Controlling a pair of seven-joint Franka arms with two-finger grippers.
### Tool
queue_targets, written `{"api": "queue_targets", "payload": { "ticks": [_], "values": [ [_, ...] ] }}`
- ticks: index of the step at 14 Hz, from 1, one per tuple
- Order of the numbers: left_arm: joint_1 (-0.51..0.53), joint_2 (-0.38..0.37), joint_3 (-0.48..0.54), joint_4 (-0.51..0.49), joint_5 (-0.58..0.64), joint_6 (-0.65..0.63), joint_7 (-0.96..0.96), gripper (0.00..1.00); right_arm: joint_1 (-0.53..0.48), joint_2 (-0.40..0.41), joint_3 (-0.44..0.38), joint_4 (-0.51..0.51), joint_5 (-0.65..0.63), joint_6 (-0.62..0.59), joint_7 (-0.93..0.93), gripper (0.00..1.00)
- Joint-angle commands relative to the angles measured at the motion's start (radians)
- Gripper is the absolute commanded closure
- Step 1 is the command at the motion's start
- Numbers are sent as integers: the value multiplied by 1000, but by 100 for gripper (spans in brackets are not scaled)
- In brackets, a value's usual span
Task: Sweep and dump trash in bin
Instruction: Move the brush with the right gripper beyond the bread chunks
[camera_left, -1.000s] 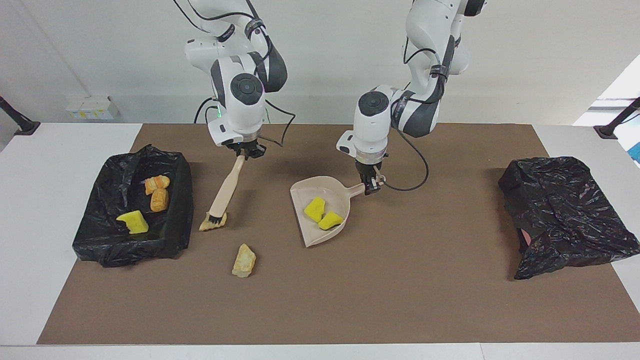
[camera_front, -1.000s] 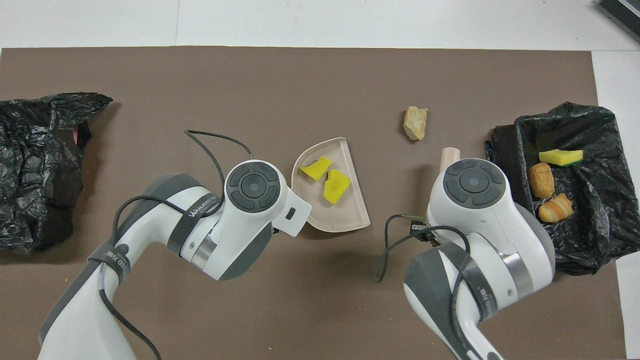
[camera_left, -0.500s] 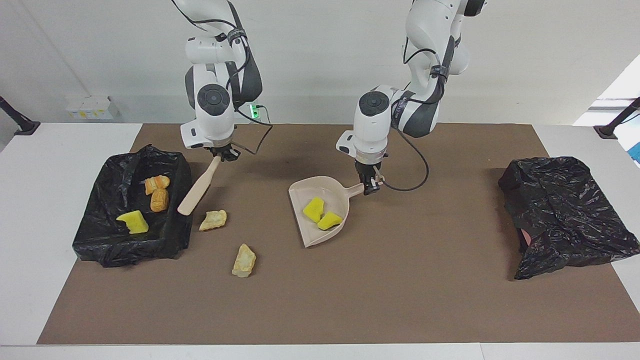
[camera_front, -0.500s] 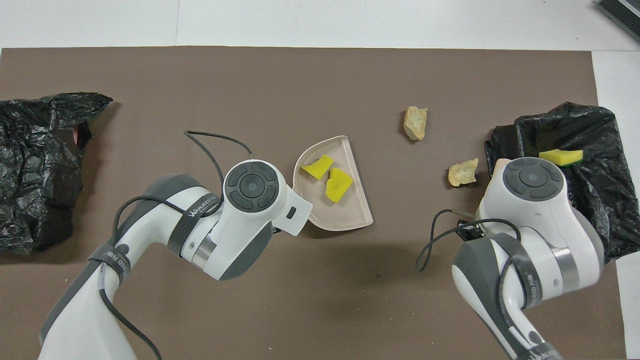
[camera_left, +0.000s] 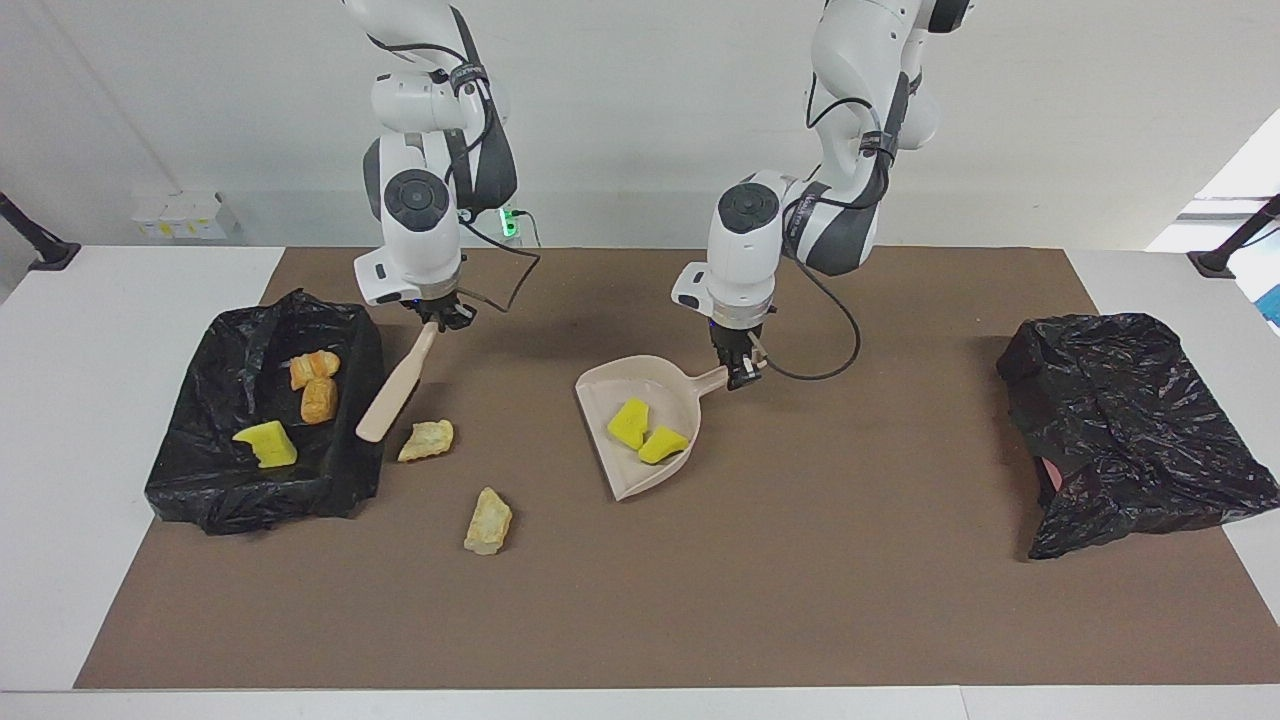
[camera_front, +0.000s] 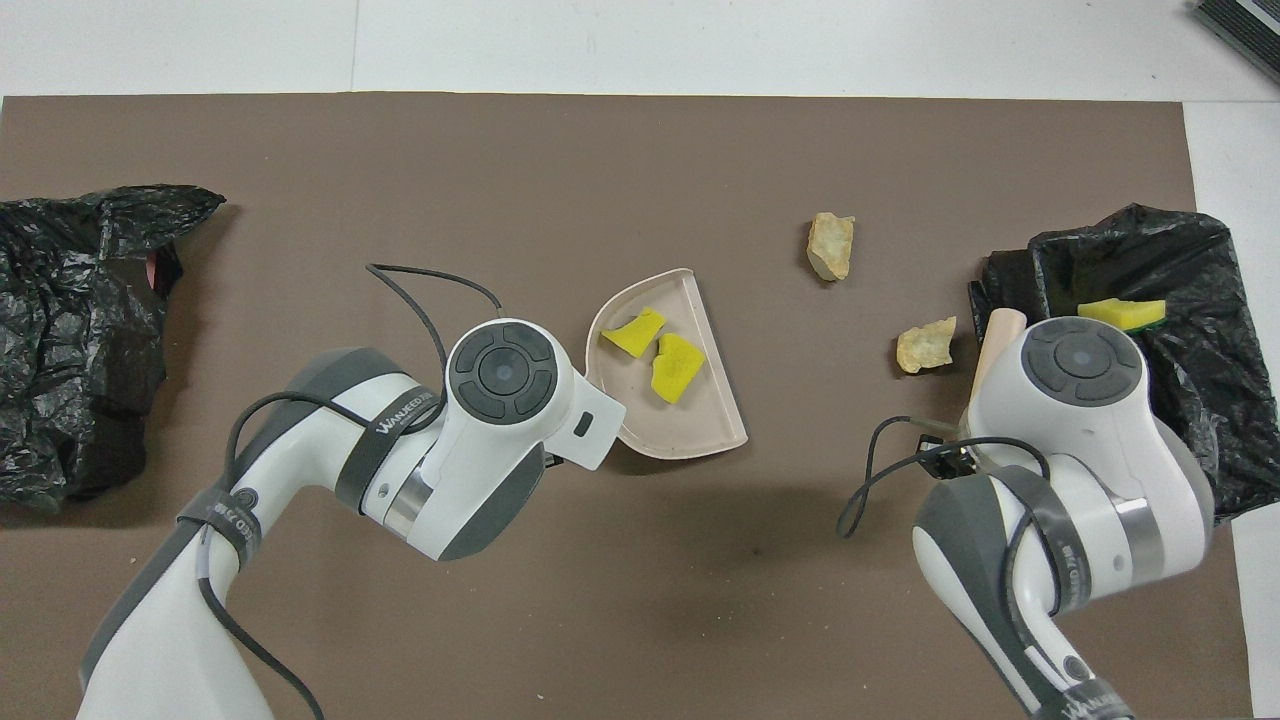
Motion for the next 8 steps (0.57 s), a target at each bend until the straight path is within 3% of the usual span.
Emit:
{"api": "queue_targets", "payload": {
  "ticks": [1, 5, 8],
  "values": [
    [-11, -17, 5, -21, -14, 6, -67, 100, -11, 58, 7, 72, 3, 14, -99, 100],
    [-4, -17, 5, -21, -14, 4, -67, 100, 6, 180, 10, 185, 0, 59, -118, 100],
    [-4, -17, 5, -21, -14, 4, -70, 100, 25, 278, 10, 331, -11, 70, -120, 100]
  ]
}}
